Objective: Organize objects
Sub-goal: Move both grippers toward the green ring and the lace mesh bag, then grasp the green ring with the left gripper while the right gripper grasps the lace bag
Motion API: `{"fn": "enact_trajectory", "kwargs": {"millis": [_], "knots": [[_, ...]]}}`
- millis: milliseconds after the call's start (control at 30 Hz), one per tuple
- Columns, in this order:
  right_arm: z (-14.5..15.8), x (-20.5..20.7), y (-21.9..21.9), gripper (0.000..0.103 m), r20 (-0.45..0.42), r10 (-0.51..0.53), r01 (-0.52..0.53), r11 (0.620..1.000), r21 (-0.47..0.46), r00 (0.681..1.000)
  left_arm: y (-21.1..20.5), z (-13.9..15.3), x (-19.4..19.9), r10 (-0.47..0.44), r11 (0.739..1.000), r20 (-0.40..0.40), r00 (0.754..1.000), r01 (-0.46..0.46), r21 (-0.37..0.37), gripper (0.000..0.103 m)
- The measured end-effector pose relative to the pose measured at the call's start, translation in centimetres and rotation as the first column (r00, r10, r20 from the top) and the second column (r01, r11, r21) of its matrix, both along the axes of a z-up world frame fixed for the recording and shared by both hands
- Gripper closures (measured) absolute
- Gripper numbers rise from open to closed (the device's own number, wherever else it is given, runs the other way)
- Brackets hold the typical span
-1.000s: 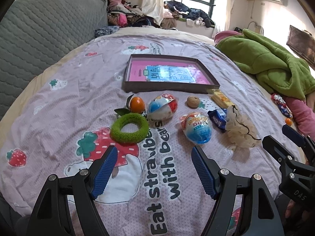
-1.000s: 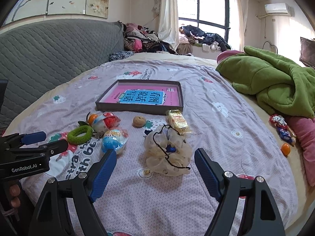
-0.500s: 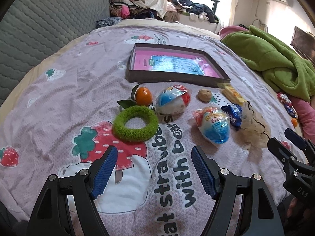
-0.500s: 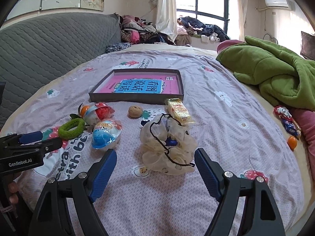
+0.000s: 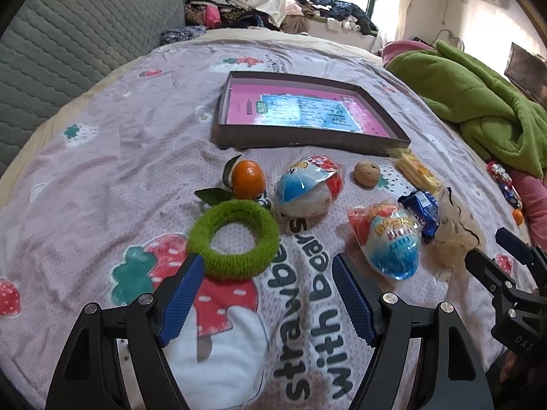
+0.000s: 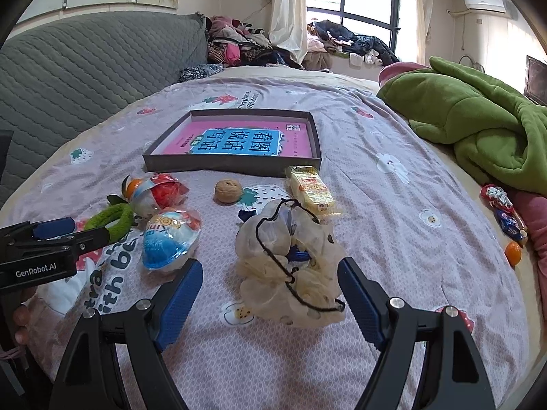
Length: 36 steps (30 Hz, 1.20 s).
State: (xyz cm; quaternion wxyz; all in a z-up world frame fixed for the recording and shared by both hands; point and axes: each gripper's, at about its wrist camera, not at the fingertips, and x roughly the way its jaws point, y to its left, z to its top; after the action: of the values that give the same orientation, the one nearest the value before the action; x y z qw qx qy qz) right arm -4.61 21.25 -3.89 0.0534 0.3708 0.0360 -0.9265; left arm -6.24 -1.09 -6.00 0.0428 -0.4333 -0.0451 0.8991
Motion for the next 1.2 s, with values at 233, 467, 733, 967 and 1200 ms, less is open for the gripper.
{"fn": "enact_trajectory", "kwargs": {"millis": [233,467,733,967,1200], "knots": [[-0.8,-1.2,-0.1,0.022,0.026,-0.005,0.004,1.000,0.028,1.000,0.6,-1.5,-2.0,-0.001,0.998,0.022,1.000,0.003,-0.057,0.025],[-1.9,-2.0,0.2,0.023,0.065,-0.020,0.017,0.999,0.046,0.998,1.5,-2.5,-3.0,-0.014,0.995,0.042,0.999,0.018,-0.101,0.025],[-2.9,-2.8,0.1,0.042,0.088,-0.040,0.032,0.995,0.095,0.995,1.0,-3.1,-3.6,0.000,0.996,0.054,0.999,0.005,-0.092,0.025],[-2.7,-2.1,-0.5,0.073,0.064,-0.015,0.005,0.989,0.148,0.998,0.3,-3.7,-3.6,0.024,0.994,0.054,0.998,-0.018,-0.109,0.060],[-2.3,-1.7,-0.7,0.078,0.054,0.005,-0.012,0.990,0.141,0.999,-0.2,-3.9,-3.3,0.004,0.998,0.063,0.998,0.000,-0.056,0.091]]}}
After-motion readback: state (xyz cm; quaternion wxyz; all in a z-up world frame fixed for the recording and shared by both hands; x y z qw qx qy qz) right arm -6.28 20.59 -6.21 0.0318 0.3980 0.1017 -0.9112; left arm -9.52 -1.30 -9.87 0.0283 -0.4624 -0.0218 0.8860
